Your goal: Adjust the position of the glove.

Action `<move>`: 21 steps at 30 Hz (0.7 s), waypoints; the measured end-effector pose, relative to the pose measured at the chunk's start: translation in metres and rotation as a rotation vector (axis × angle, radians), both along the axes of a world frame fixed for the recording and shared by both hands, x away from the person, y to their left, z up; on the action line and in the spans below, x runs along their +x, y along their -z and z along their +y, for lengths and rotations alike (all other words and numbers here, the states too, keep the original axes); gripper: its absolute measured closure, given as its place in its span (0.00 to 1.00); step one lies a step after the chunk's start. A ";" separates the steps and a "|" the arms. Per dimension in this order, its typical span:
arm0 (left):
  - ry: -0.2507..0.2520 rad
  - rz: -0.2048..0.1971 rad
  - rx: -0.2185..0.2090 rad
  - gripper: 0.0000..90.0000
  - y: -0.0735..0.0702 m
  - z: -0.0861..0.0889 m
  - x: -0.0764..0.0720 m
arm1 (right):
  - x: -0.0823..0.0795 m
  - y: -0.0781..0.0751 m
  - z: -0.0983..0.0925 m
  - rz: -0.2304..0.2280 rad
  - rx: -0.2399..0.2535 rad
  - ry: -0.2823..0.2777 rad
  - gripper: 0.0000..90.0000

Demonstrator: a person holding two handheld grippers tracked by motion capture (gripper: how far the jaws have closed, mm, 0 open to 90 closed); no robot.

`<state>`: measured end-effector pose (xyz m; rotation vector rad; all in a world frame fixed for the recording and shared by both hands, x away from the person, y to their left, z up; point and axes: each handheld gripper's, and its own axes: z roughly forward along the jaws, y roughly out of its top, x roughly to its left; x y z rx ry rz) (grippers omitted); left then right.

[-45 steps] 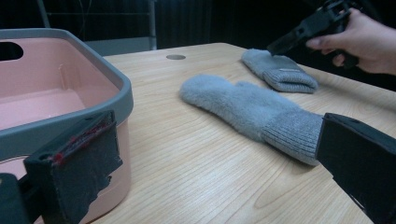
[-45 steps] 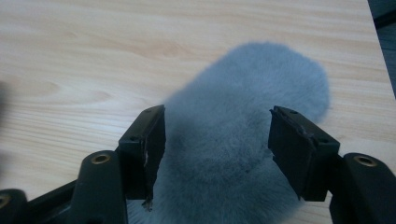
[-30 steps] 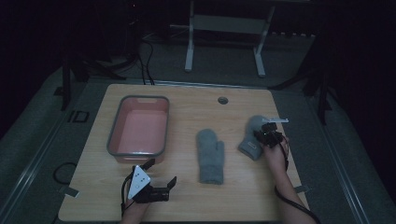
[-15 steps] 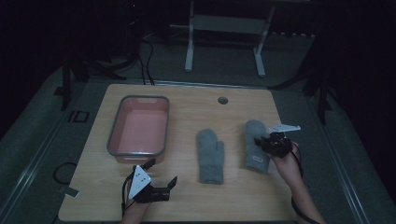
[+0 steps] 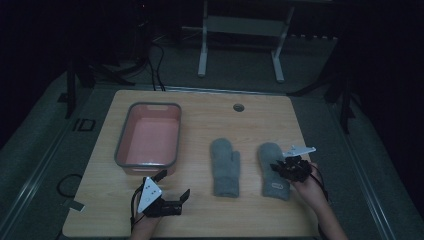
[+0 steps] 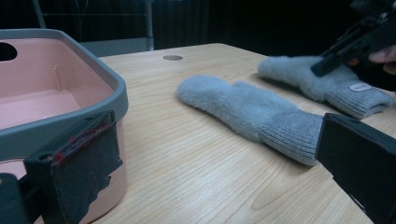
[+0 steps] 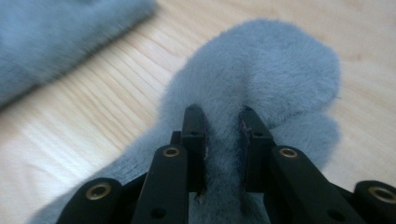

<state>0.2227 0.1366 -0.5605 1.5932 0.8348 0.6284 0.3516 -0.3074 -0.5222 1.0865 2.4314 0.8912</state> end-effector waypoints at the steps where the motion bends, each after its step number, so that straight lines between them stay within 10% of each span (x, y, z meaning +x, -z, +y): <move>1: 0.000 0.000 0.001 0.00 0.000 0.000 0.000 | 0.001 0.003 -0.001 0.012 0.001 0.008 0.82; 12: 0.005 0.009 -0.002 0.00 -0.001 0.000 -0.001 | -0.002 0.005 -0.011 -0.012 0.092 0.045 0.50; 17: -0.002 0.010 0.000 0.00 -0.001 0.000 -0.001 | -0.017 -0.004 -0.015 -0.023 0.204 0.168 0.43; 21: -0.001 0.006 0.000 0.00 -0.002 -0.001 -0.002 | -0.021 0.006 -0.008 -0.055 0.151 0.283 0.48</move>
